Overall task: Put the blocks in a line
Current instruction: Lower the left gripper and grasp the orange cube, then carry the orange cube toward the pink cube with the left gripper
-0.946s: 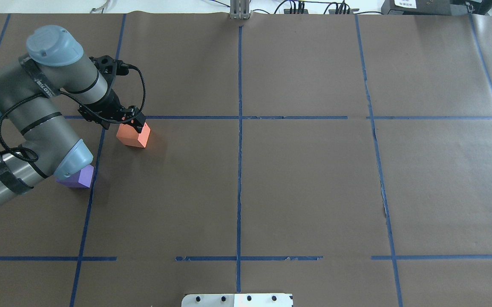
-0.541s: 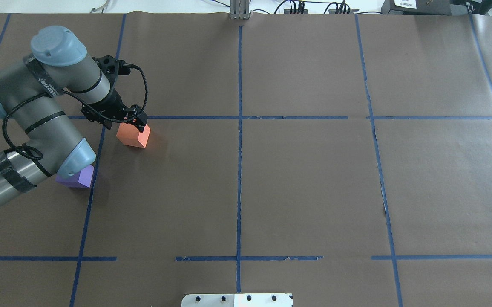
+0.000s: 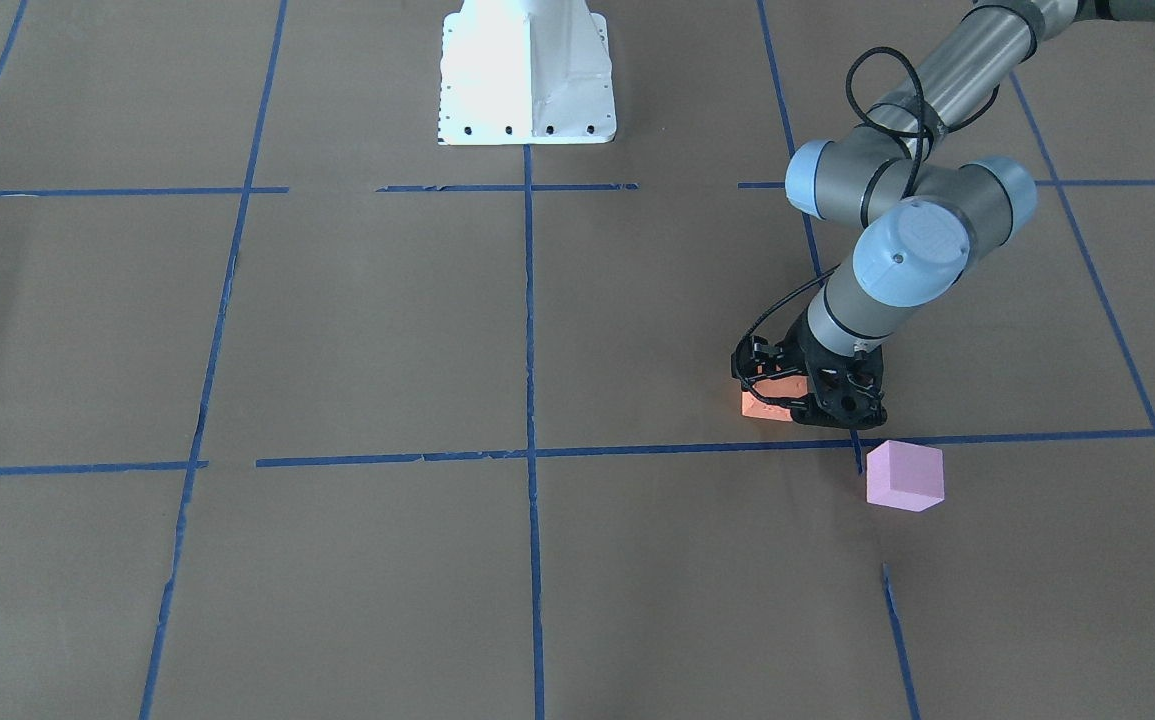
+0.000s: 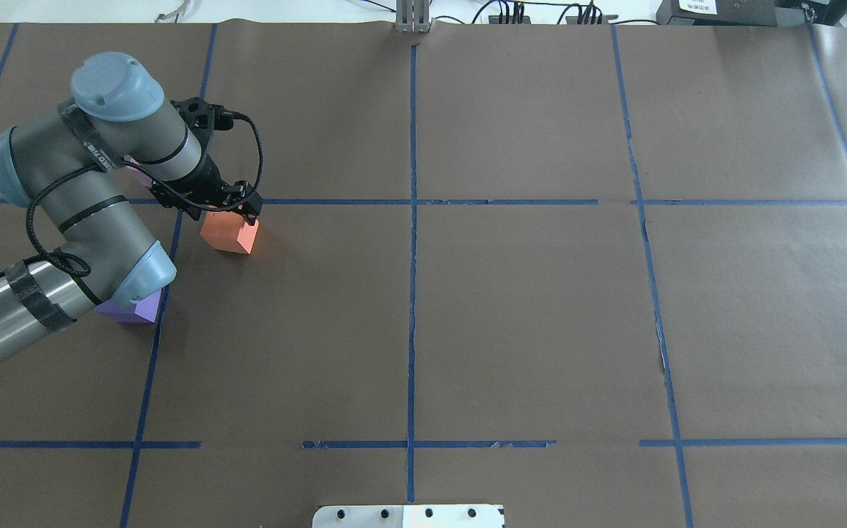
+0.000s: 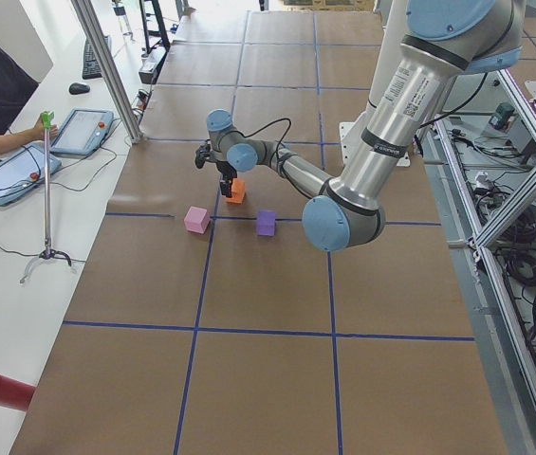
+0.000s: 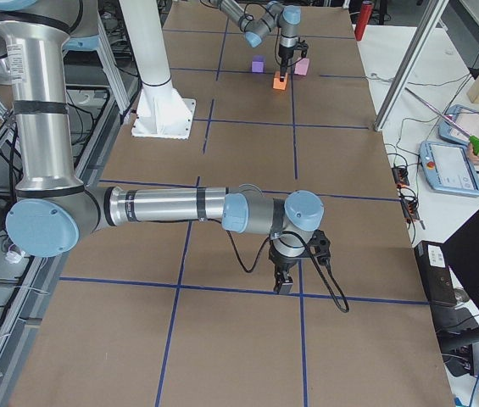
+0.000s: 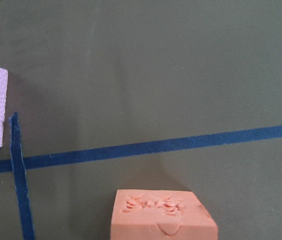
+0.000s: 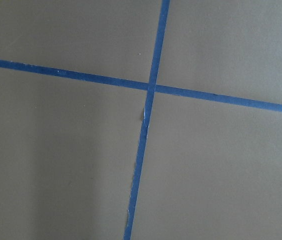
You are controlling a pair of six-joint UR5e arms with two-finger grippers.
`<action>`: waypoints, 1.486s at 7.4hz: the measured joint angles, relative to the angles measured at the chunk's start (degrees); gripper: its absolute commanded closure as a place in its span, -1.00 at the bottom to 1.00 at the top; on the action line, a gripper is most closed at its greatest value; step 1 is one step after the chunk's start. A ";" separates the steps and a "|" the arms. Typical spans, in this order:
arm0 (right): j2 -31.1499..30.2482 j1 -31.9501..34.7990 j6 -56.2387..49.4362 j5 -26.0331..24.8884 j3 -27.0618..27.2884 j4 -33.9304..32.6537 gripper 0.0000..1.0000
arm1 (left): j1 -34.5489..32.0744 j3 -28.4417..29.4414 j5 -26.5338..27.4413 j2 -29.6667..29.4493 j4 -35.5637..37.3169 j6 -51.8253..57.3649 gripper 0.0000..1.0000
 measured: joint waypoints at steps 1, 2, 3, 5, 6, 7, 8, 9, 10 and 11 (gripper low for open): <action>0.00 0.00 0.01 0.00 0.01 0.00 -1.00 | 0.16 0.43 0.21 0.01 -0.52 -0.04 -0.94; 0.00 0.00 0.00 0.00 0.02 0.00 -1.00 | 0.30 0.62 0.28 0.03 -0.74 -0.06 -0.85; 0.00 0.00 -0.03 0.00 0.01 0.00 -1.00 | 0.53 0.66 0.31 0.04 -0.82 -0.06 -0.65; 0.00 0.00 -0.05 0.00 -0.02 0.00 -1.00 | 0.92 0.62 0.32 -0.01 -0.82 -0.20 0.29; 0.00 0.00 -0.01 0.00 -0.02 0.00 -1.00 | 0.99 0.44 0.32 -0.01 -0.79 -0.25 0.62; 0.00 0.00 -0.01 0.00 -0.02 0.00 -1.00 | 0.65 0.03 0.32 0.06 -0.63 -0.15 0.77; 0.00 0.00 -0.04 0.00 0.00 0.00 -1.00 | -0.44 -0.78 0.24 0.17 -0.01 0.14 0.84; 0.00 0.00 -0.05 0.00 0.01 0.00 -1.00 | -2.01 -2.77 0.09 0.27 2.21 0.81 0.84; 0.00 0.00 -0.05 0.00 0.02 0.00 -1.00 | -3.64 -6.04 -0.03 0.31 6.57 2.40 0.84; 0.00 0.00 -0.03 0.00 0.01 0.00 -1.00 | -5.53 -9.97 -0.17 0.25 12.27 4.43 0.84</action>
